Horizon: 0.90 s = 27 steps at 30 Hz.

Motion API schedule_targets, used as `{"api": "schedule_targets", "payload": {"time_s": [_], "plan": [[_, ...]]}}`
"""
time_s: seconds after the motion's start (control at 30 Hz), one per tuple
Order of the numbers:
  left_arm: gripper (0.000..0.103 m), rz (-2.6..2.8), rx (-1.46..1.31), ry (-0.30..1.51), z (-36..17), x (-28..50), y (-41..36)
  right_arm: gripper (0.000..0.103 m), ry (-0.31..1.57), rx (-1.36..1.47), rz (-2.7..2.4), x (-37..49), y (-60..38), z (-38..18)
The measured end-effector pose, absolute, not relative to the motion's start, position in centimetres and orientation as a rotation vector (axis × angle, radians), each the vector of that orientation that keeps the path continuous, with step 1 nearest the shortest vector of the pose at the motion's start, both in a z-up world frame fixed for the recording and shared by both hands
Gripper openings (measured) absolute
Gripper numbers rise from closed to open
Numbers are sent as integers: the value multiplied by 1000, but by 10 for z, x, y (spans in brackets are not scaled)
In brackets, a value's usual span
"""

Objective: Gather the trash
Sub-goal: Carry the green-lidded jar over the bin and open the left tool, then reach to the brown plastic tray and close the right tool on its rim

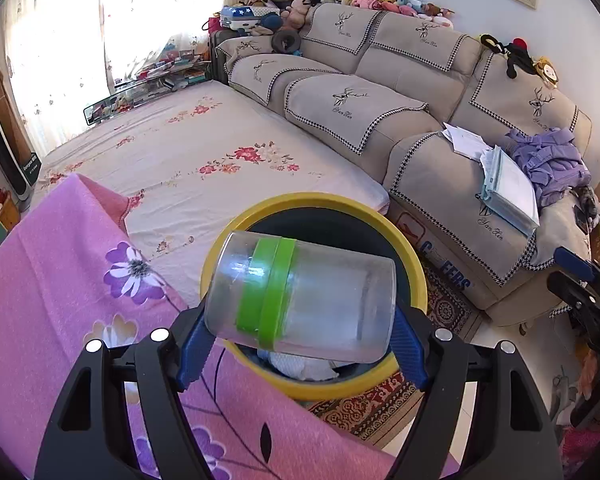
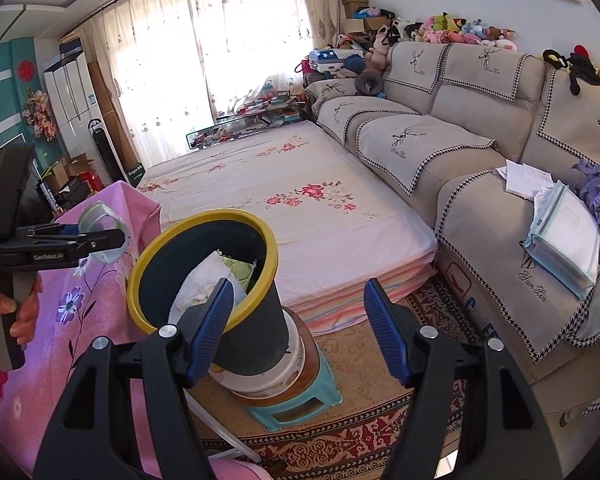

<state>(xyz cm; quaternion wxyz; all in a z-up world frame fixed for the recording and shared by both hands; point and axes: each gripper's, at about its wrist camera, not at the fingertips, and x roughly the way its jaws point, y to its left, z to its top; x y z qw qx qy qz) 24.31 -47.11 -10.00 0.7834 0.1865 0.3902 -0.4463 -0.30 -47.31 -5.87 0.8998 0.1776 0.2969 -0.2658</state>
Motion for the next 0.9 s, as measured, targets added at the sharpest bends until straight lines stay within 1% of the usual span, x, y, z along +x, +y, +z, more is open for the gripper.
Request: {"api": "schedule_targets", "payload": {"time_s": [0.03,0.07,0.1,0.13,0.27,0.4,0.47,0.53,0.73,0.9], "plan": [[75,-957,409,847,-103,248,-481,66,617,370,-552,-4,-475,-60],[79,-953,409,852,-106,251,-487,67,618,372,-552,-4,-475,-61],[87,-955,405,852,-107,255,-493,67,619,375,-550,-4,-476,-63],[89,-955,400,839,-106,257,-497,67,621,377,-547,-2,-476,-63],[89,-926,358,795,-91,260,-491,67,628,374,-528,3,-471,-64],[90,-905,313,720,-60,244,-443,67,630,360,-496,11,-459,-61],[93,-886,278,688,-47,231,-412,67,633,353,-480,16,-452,-60],[94,-855,251,681,-39,220,-375,67,637,349,-457,22,-445,-59],[95,-744,135,714,-35,195,-269,68,651,310,-370,47,-414,-54],[96,-587,96,661,-35,179,-186,68,673,266,-275,73,-382,-50]]}}
